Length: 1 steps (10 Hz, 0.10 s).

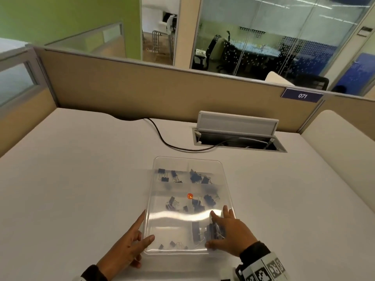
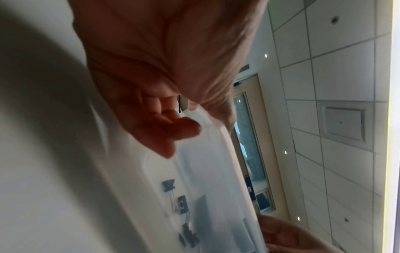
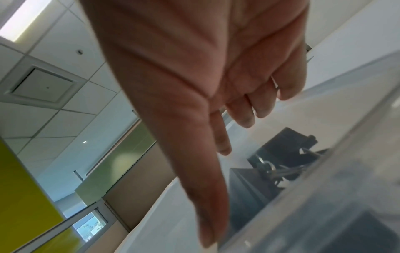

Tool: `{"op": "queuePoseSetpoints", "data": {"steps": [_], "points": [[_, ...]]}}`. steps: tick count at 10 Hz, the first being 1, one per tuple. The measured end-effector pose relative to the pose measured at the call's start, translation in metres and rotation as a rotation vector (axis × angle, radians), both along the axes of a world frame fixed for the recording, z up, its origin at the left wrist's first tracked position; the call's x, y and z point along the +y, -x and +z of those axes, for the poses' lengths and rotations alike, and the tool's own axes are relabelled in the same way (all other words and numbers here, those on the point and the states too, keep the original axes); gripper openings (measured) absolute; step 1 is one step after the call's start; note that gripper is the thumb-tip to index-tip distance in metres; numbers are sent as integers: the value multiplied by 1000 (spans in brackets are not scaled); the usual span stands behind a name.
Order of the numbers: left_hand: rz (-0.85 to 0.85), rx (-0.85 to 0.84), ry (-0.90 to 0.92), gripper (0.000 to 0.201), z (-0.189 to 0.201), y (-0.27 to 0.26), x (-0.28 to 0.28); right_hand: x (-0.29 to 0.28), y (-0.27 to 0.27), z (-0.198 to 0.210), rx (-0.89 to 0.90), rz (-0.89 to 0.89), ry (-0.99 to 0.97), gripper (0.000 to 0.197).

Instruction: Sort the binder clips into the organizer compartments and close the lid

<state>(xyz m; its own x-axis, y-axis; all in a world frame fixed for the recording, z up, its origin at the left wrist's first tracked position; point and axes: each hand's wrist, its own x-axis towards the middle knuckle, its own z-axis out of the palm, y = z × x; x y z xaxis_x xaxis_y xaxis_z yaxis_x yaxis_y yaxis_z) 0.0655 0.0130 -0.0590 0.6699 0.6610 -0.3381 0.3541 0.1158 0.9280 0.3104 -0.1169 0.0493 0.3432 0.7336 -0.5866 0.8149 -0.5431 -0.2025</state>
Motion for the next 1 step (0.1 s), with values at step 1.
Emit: {"op": "queuePoseSetpoints", "data": {"steps": [1], "points": [[54,-3,-34,75,10,-5,-3,2,10,12,49,-116,67,116]]}}
